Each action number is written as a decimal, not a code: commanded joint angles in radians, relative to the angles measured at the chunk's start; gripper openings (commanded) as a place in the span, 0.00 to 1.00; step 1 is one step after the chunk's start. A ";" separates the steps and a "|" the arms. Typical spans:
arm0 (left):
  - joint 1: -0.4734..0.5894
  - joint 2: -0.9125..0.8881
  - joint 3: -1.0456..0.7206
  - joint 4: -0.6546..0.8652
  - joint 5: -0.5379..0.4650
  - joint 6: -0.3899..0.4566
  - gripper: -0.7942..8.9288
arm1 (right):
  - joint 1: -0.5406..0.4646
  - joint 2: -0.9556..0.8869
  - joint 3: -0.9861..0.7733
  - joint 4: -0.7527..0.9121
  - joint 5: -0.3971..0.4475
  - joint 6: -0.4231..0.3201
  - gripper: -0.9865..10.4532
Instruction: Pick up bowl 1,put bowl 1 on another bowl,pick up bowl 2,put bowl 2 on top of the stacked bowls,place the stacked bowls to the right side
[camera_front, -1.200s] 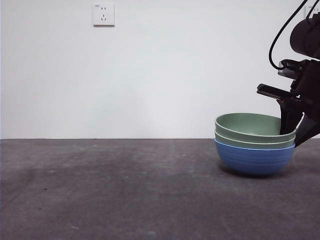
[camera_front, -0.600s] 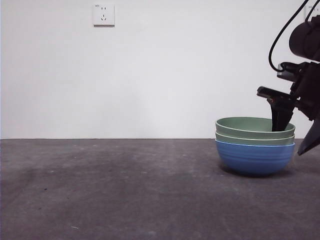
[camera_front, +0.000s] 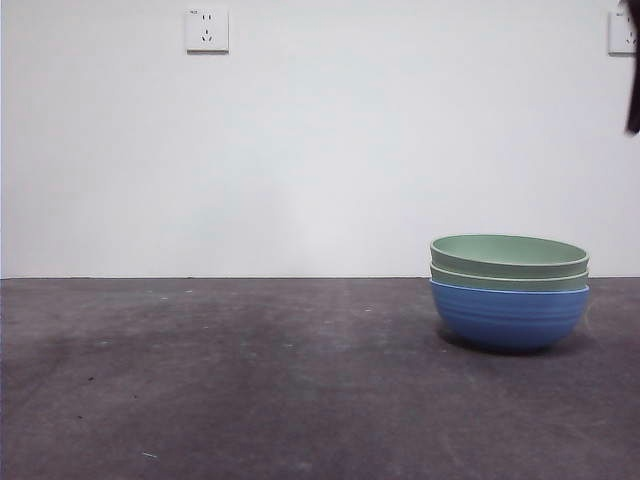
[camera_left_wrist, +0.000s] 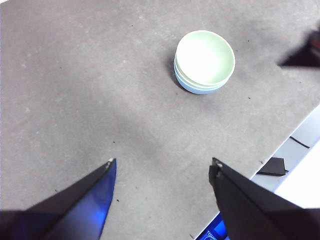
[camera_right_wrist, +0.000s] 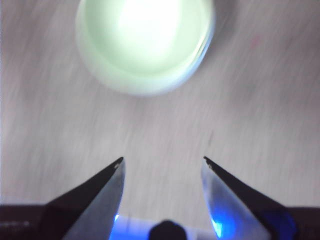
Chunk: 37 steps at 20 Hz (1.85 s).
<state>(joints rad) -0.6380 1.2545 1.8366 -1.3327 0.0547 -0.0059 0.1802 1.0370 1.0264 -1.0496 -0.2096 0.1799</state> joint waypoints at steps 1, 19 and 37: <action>-0.003 0.000 -0.002 -0.009 0.003 0.036 0.40 | 0.052 -0.094 -0.006 -0.089 -0.001 -0.013 0.31; -0.003 0.000 -0.002 -0.048 -0.001 0.059 0.08 | 0.104 -0.265 -0.006 -0.190 0.003 -0.013 0.09; 0.252 -0.198 -0.088 0.401 0.185 0.272 0.08 | 0.104 -0.265 -0.006 -0.190 0.003 -0.013 0.09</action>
<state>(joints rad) -0.3973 1.0668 1.7611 -0.9485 0.2214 0.2310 0.2821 0.7734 1.0264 -1.2411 -0.2089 0.1715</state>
